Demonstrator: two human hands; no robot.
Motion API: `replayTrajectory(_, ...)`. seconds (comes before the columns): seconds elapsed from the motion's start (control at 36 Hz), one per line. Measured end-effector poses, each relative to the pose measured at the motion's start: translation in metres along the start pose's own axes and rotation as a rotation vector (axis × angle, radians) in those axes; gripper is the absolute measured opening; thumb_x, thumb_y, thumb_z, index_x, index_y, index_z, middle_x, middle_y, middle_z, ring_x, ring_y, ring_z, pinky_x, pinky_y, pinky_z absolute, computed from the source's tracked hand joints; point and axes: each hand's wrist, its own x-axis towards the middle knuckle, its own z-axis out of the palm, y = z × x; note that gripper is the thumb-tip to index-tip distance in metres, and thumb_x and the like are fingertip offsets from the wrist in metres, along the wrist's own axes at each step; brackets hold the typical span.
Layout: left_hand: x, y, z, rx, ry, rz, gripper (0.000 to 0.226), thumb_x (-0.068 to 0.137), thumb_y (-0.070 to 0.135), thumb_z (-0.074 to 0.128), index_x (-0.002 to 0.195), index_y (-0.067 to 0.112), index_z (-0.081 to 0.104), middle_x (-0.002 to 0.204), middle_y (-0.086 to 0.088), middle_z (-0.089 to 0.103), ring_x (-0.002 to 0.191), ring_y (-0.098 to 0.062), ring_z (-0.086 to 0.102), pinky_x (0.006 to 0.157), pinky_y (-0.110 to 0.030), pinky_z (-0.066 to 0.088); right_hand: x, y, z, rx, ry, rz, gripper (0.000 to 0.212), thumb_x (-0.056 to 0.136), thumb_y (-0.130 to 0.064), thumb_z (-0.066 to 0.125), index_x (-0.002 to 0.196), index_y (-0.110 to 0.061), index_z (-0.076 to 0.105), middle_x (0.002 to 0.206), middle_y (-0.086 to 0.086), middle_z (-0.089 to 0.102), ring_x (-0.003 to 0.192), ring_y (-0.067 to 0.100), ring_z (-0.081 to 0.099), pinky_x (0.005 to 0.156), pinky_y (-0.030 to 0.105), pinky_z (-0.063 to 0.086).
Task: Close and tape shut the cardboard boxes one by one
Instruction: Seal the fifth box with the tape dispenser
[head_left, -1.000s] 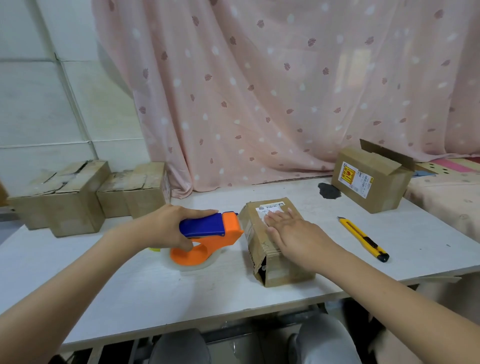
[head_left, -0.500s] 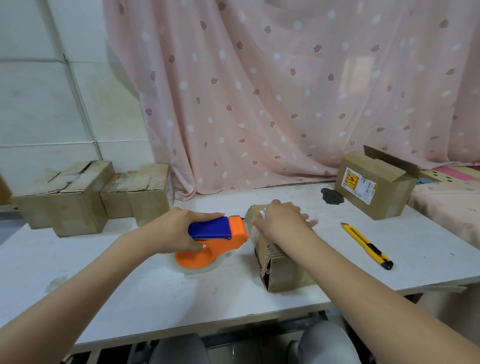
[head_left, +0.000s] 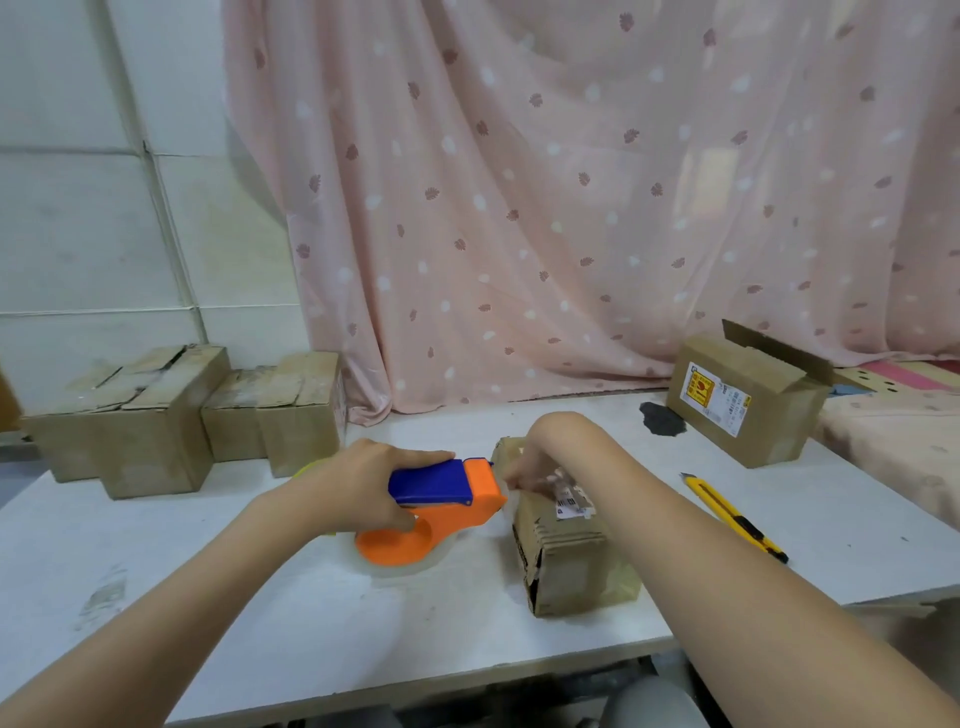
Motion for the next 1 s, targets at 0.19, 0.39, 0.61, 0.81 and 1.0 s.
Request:
replayTrajectory(0.19, -0.001, 0.002, -0.003, -0.100, 0.097, 0.049, 0.082, 0.073, 0.037, 0.070, 0.133, 0.075, 0.028, 0.086, 0.020, 0.059, 0.072, -0.004, 0.054, 0.057, -0.014, 0.038, -0.033, 0.042, -0.017, 0.274, -0.041, -0.032, 0.077, 0.096, -0.051, 0.050, 0.152, -0.002, 0.030, 0.147, 0.021, 0.044, 0.123, 0.034, 0.056, 0.089, 0.038, 0.051)
replayTrajectory(0.39, -0.002, 0.014, -0.019, -0.081, 0.106, 0.093, 0.083, 0.077, 0.033, 0.071, 0.134, 0.073, 0.028, 0.083, 0.028, 0.054, 0.072, 0.000, 0.053, 0.058, -0.015, 0.039, -0.006, 0.069, -0.010, 0.676, -0.093, -0.023, 0.102, 0.082, -0.054, 0.069, 0.156, -0.006, 0.017, 0.147, 0.042, 0.030, 0.124, 0.061, 0.046, 0.099, 0.068, 0.045)
replayTrajectory(0.61, -0.001, 0.019, -0.027, -0.064, 0.124, 0.115, 0.082, 0.077, 0.035, 0.071, 0.138, 0.070, 0.028, 0.084, 0.028, 0.052, 0.076, 0.005, 0.052, 0.062, -0.014, 0.041, 0.008, 0.081, -0.001, 0.832, -0.065, -0.070, 0.107, 0.077, -0.053, 0.075, 0.156, -0.009, 0.018, 0.142, 0.042, 0.037, 0.119, 0.061, 0.050, 0.093, 0.072, 0.046)
replayTrajectory(0.81, -0.001, 0.020, -0.030, -0.002, 0.091, 0.101, 0.085, 0.074, 0.035, 0.069, 0.139, 0.070, 0.026, 0.078, 0.016, 0.055, 0.069, -0.008, 0.051, 0.058, -0.017, 0.038, 0.011, 0.093, 0.008, 0.932, -0.018, -0.087, 0.110, 0.077, -0.050, 0.076, 0.156, -0.009, 0.010, 0.134, 0.040, 0.046, 0.110, 0.058, 0.056, 0.089, 0.073, 0.046)
replayTrajectory(1.0, -0.015, 0.007, -0.016, -0.028, 0.039, 0.087, 0.084, 0.073, 0.030, 0.071, 0.127, 0.076, 0.026, 0.068, 0.018, 0.056, 0.064, -0.001, 0.052, 0.053, -0.017, 0.040, 0.027, 0.113, 0.024, 1.097, -0.061, -0.122, 0.096, 0.081, -0.050, 0.072, 0.151, -0.008, 0.022, 0.110, 0.035, 0.059, 0.099, 0.051, 0.065, 0.084, 0.070, 0.050)
